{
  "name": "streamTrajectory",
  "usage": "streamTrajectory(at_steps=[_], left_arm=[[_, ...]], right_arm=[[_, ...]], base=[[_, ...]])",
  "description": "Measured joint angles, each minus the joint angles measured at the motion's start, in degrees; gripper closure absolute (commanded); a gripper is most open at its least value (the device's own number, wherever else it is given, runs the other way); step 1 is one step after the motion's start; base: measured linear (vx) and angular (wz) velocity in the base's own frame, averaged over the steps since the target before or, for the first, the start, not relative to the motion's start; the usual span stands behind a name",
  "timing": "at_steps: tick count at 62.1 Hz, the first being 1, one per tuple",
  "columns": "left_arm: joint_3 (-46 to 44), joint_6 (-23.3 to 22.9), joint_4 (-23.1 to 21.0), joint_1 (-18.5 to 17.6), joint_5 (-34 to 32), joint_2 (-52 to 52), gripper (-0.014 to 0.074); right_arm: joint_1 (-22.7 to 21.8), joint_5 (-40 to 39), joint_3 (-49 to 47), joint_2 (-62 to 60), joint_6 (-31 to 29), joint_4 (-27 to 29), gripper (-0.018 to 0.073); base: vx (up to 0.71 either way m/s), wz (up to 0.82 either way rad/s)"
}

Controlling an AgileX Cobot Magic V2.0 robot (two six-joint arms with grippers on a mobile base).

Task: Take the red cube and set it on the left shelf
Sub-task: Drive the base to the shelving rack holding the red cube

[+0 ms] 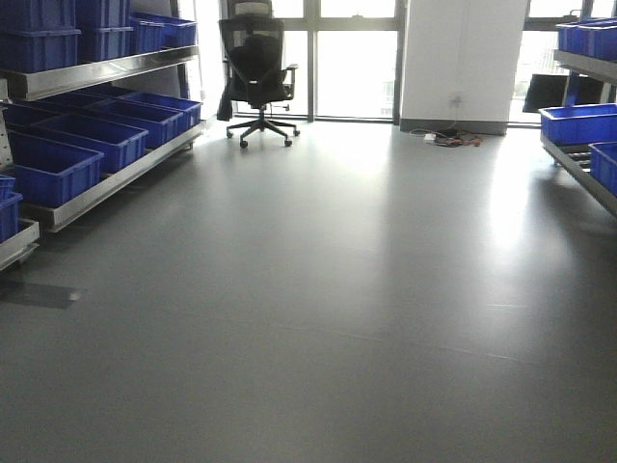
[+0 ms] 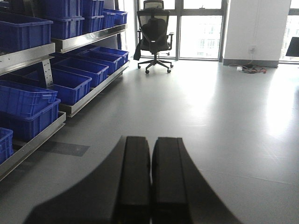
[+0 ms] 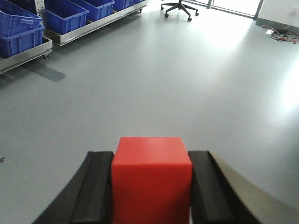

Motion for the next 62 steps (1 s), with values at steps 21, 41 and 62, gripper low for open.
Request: streamTrajectory(at_steps=[21,41,62], left_arm=[[0.0,0.0,0.0,0.0,0.0,0.0,0.0506],[0.0,0.0,0.0,0.0,0.0,0.0,0.0506],[0.0,0.0,0.0,0.0,0.0,0.0,0.0506]], right_arm=[[0.0,0.1,0.0,0.0,0.0,0.0,0.0428],[0.0,0.1,0.0,0.0,0.0,0.0,0.0428],[0.0,0.1,0.0,0.0,0.0,-0.1,0.0428]], base=[[0.7,0.3],[0.69,0.38],[0.67,0.37]])
